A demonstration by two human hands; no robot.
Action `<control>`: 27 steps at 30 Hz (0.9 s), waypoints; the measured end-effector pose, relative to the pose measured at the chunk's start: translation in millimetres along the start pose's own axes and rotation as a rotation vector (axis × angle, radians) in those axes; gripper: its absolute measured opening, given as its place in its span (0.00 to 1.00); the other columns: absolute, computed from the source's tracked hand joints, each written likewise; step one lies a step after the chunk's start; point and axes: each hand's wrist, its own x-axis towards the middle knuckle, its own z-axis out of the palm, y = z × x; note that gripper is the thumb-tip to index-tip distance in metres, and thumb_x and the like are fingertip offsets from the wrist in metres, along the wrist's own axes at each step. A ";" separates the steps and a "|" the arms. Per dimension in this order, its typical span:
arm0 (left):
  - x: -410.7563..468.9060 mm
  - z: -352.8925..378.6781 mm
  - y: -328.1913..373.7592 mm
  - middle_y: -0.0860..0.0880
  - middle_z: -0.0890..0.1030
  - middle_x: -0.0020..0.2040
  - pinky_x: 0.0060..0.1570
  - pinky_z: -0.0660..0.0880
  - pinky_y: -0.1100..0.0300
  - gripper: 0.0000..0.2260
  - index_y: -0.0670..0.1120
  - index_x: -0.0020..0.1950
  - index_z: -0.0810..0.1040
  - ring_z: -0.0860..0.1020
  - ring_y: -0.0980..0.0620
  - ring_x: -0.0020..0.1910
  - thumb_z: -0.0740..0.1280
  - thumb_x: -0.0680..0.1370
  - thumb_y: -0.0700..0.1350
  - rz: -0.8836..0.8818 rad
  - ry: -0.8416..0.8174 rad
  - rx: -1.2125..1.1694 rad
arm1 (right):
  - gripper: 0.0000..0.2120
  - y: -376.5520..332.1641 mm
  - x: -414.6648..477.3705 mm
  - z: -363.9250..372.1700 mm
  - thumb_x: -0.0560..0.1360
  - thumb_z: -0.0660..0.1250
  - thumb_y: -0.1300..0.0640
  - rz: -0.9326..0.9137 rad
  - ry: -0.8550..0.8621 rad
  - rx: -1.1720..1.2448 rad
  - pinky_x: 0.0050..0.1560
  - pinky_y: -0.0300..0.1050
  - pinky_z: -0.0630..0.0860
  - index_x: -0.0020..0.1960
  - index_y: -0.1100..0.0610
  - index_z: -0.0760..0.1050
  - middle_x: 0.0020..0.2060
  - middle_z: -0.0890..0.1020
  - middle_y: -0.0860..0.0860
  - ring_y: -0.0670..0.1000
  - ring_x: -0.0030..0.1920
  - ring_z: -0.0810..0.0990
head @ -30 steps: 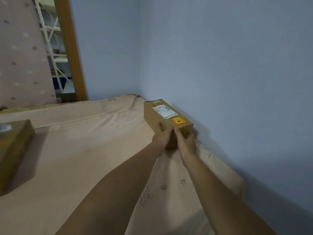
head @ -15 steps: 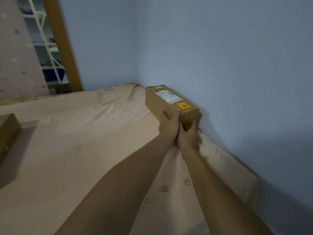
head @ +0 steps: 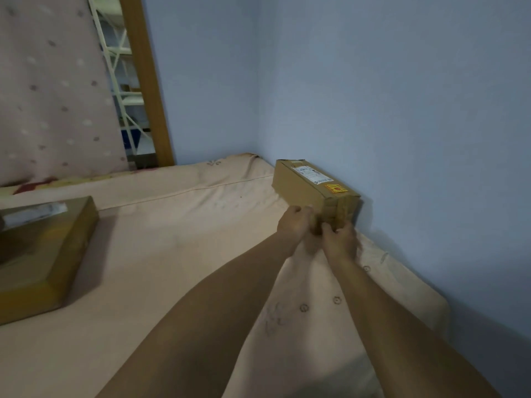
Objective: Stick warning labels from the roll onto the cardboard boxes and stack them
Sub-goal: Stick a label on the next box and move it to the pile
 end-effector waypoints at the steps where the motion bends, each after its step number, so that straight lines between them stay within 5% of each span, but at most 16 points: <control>1: -4.9 -11.0 2.4 0.46 0.76 0.69 0.63 0.71 0.53 0.23 0.49 0.72 0.73 0.74 0.45 0.64 0.62 0.81 0.59 0.001 0.015 0.017 | 0.23 -3.8 -8.5 -3.4 0.78 0.68 0.54 0.003 -0.007 -0.004 0.52 0.46 0.72 0.72 0.56 0.70 0.57 0.82 0.57 0.61 0.56 0.81; 8: -65.5 -102.5 37.8 0.46 0.72 0.73 0.58 0.66 0.60 0.22 0.48 0.75 0.71 0.72 0.44 0.69 0.62 0.83 0.54 0.115 0.144 0.172 | 0.20 -65.3 -71.6 -8.1 0.81 0.64 0.51 -0.083 -0.140 -0.126 0.55 0.49 0.73 0.70 0.58 0.71 0.64 0.79 0.58 0.61 0.59 0.78; 13: -122.7 -185.7 49.3 0.44 0.74 0.72 0.68 0.70 0.52 0.23 0.46 0.75 0.70 0.71 0.43 0.70 0.61 0.83 0.55 0.230 0.221 0.480 | 0.23 -136.4 -140.4 20.0 0.82 0.60 0.47 -0.229 -0.303 -0.183 0.67 0.50 0.72 0.75 0.54 0.71 0.72 0.74 0.54 0.58 0.70 0.74; 19: -193.0 -312.1 45.0 0.46 0.73 0.73 0.68 0.70 0.46 0.24 0.47 0.75 0.70 0.70 0.43 0.71 0.59 0.83 0.58 0.233 0.417 0.832 | 0.23 -206.6 -251.6 79.3 0.83 0.60 0.45 -0.387 -0.517 -0.188 0.69 0.51 0.71 0.75 0.53 0.71 0.73 0.74 0.52 0.56 0.71 0.74; 27: -280.6 -462.4 32.8 0.44 0.78 0.64 0.60 0.77 0.46 0.18 0.45 0.69 0.73 0.78 0.43 0.60 0.59 0.84 0.53 0.094 0.711 0.791 | 0.25 -270.2 -373.0 152.6 0.83 0.59 0.42 -0.534 -0.737 -0.225 0.69 0.52 0.72 0.77 0.51 0.68 0.75 0.72 0.52 0.57 0.71 0.73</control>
